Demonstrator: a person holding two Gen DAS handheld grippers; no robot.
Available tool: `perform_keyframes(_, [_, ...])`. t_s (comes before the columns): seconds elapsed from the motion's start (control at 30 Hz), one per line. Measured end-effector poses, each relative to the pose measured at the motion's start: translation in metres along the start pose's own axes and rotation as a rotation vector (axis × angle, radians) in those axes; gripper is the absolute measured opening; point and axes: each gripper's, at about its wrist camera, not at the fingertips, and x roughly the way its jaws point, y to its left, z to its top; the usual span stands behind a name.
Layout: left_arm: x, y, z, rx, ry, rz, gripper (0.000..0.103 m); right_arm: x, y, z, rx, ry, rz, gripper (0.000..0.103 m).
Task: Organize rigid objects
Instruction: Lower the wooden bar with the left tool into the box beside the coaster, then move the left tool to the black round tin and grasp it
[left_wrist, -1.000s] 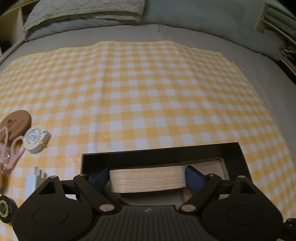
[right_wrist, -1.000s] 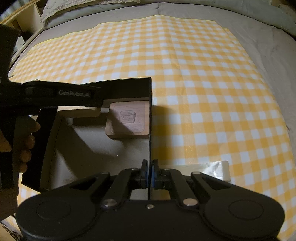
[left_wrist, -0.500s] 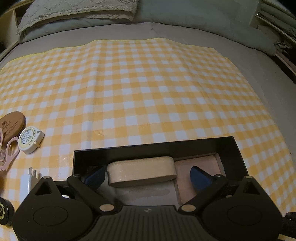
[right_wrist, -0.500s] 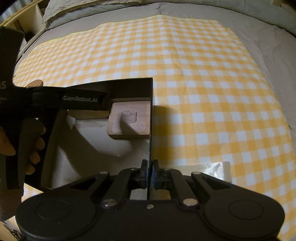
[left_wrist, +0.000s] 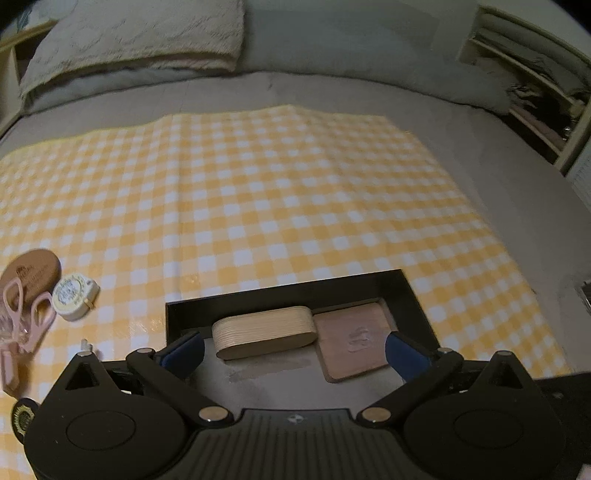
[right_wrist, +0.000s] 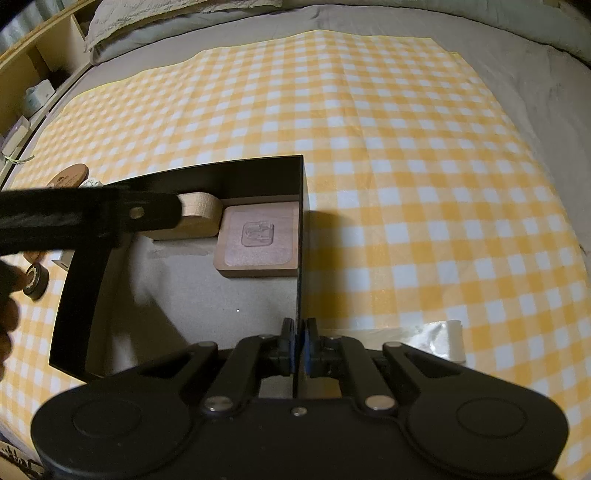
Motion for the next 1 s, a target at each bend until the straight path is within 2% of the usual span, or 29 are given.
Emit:
perform_keyframes(0.2, [-0.032, 0.006, -0.007, 0.04, -0.054, -0.001, 0.103, 0.0, 0.0, 0.0, 0.0, -0.001, -0.002, 0.006])
perform_keyframes(0.53, [-0.085, 0.037, -0.013, 0.036, -0.169, 0.003, 0.103, 0.0, 0.002, 0.001, 0.001, 0.0, -0.003, 0.006])
perform_keyframes(0.77, [-0.113, 0.073, -0.019, 0.04, -0.267, 0.045, 0.103, 0.001, 0.003, 0.001, 0.0, 0.0, -0.005, 0.006])
perform_keyframes(1.0, [-0.121, 0.122, -0.024, -0.004, -0.296, 0.115, 0.103, 0.001, 0.003, 0.001, -0.001, 0.0, -0.005, 0.006])
